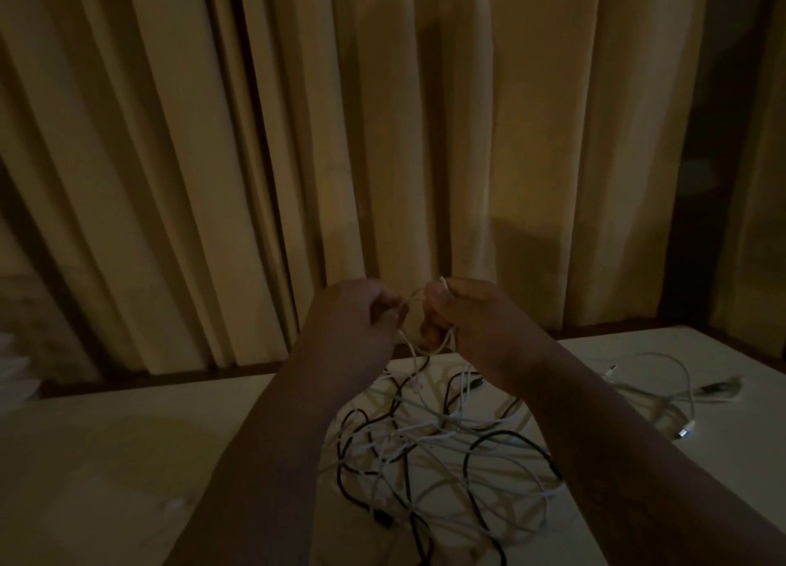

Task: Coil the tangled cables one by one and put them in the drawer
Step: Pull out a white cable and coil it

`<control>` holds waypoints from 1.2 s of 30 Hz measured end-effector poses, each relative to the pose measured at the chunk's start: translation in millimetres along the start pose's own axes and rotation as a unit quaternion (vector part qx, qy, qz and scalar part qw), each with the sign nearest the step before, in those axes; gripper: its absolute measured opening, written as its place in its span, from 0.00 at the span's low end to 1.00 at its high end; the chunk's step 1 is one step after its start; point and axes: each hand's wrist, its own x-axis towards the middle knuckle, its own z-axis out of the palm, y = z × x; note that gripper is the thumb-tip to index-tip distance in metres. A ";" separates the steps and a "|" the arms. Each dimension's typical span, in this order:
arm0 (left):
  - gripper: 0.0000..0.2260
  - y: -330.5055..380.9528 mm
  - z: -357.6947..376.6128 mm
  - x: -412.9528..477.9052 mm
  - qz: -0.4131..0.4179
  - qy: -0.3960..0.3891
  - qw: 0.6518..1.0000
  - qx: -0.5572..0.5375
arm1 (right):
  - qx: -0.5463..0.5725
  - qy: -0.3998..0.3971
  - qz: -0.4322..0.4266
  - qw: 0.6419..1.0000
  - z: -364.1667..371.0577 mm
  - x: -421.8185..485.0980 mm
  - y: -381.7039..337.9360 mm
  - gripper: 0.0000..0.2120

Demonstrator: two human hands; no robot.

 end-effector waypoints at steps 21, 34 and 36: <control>0.15 5.4 26.5 -0.6 -0.083 -0.033 0.887 -0.453 | 0.221 -0.035 0.131 0.966 4.2 -6.0 -26.8 0.20; 0.06 5.7 37.6 -0.8 -0.076 0.074 0.917 -0.384 | -0.019 0.073 0.001 0.997 -9.0 -2.9 -18.3 0.20; 0.09 4.1 39.4 0.6 -0.087 0.086 0.917 -0.380 | 0.066 0.036 0.040 0.996 -8.3 -4.7 -19.0 0.19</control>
